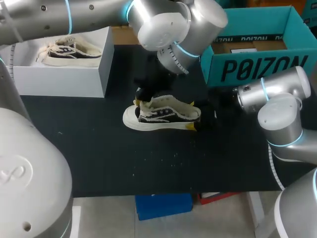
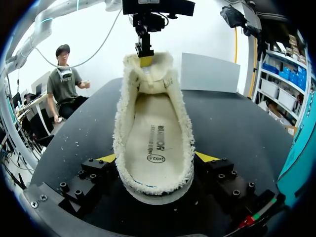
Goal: Take the shoe out of the shoebox, open the shoe tongue, remove and reinsert the insole, then place the shoe into the shoebox
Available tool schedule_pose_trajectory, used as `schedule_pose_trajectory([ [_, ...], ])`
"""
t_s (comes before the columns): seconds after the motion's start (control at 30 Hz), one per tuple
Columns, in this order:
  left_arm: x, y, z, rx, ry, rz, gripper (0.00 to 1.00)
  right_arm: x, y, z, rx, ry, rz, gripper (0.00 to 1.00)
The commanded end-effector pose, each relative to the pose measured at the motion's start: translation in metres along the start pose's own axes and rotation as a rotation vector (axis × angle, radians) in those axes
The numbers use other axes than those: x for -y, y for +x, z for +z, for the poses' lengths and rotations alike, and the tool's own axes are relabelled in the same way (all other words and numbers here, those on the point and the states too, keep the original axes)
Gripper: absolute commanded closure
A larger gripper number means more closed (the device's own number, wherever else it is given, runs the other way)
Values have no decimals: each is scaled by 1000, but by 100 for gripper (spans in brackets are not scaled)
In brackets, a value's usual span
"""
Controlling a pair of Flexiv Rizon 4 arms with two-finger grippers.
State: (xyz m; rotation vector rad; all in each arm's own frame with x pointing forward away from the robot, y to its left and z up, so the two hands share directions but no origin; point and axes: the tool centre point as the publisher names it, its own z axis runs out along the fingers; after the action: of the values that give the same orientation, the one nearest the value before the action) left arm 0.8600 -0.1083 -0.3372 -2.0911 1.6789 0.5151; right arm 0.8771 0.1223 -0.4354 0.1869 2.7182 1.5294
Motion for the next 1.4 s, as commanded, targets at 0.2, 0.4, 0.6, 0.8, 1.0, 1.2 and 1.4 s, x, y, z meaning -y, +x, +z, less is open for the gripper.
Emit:
schedule_pose_trajectory([
  [0.2, 3, -7, 17, -13, -33, -34, 0, 2, -1, 1, 1, 3, 3, 100],
  [0.4, 4, -15, 22, -29, -32, -54, 0, 2, -1, 1, 1, 3, 3, 100],
  [0.6, 3, -17, 36, -48, -62, -69, 0, 2, -1, 1, 1, 3, 3, 100],
  [0.8, 3, -15, 46, -58, -92, -97, 0, 2, -1, 1, 1, 3, 3, 100],
  [1.0, 2, -17, 29, -95, -56, -84, 0, 2, -1, 1, 1, 3, 3, 100],
  [1.2, -1, -23, -15, -205, 60, 110, 39, 2, -1, 1, 1, 3, 3, 100],
  [1.4, -5, -2, -42, -320, 162, 624, 100, 2, -1, 1, 1, 3, 3, 100],
])
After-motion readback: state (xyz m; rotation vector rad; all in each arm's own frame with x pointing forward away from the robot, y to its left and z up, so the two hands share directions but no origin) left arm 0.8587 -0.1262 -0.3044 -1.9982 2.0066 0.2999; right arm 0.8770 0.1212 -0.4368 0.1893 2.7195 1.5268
